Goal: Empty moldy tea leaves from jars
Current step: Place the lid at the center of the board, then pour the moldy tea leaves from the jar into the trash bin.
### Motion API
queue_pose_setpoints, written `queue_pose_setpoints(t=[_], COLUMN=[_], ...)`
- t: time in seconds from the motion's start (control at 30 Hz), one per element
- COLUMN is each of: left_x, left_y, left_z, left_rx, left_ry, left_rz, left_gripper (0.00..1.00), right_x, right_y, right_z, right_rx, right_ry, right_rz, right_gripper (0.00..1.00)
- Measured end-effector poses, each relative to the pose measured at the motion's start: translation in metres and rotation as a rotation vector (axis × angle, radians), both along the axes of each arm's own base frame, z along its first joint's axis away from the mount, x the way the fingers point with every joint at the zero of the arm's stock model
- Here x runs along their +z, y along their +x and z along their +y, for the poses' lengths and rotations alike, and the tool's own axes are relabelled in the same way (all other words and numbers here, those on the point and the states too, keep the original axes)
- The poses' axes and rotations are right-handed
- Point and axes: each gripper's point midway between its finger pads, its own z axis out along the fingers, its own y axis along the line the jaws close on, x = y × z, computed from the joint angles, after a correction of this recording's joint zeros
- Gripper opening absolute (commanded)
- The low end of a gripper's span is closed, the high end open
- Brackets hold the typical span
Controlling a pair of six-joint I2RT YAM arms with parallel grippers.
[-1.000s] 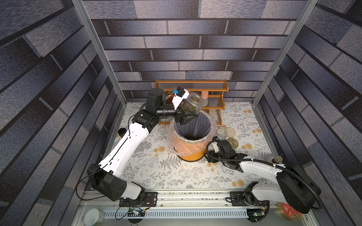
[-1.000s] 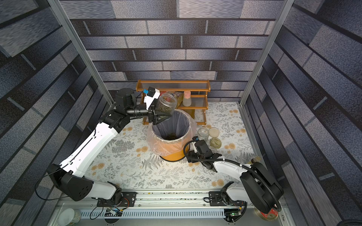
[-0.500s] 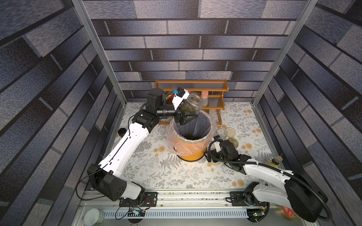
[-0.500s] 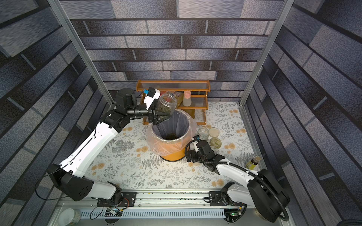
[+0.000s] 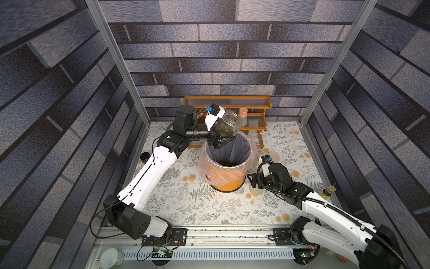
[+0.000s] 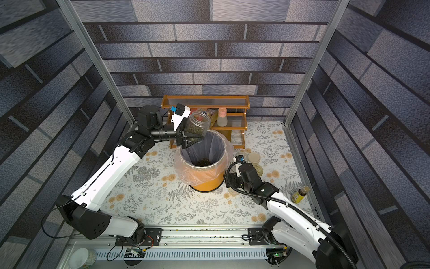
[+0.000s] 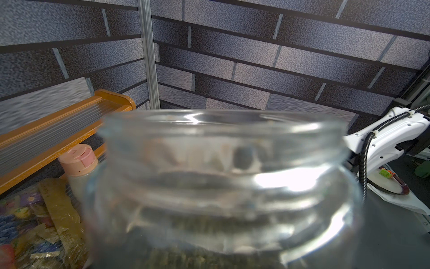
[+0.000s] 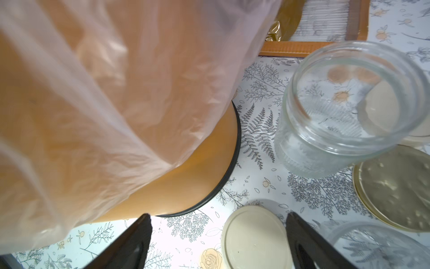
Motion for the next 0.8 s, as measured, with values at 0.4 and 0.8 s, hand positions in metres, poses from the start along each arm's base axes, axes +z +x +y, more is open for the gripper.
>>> queue_pose_setpoints(t=[0.4,0.8], left_x=[0.000,-0.003], left_y=[-0.001,0.004], left_z=[-0.003,-0.001], left_rx=[0.000,0.028], left_ry=[0.002,0.017], left_rz=[-0.001,-0.016], left_gripper=[0.35,0.35], right_x=[0.046,0.157], right_y=[0.007,0.005], right_z=[-0.040,-0.026], right_rx=[-0.164,-0.016], right_ry=[-0.046,0.051], right_rz=[0.001,-0.152], right_gripper=[0.93,1.00])
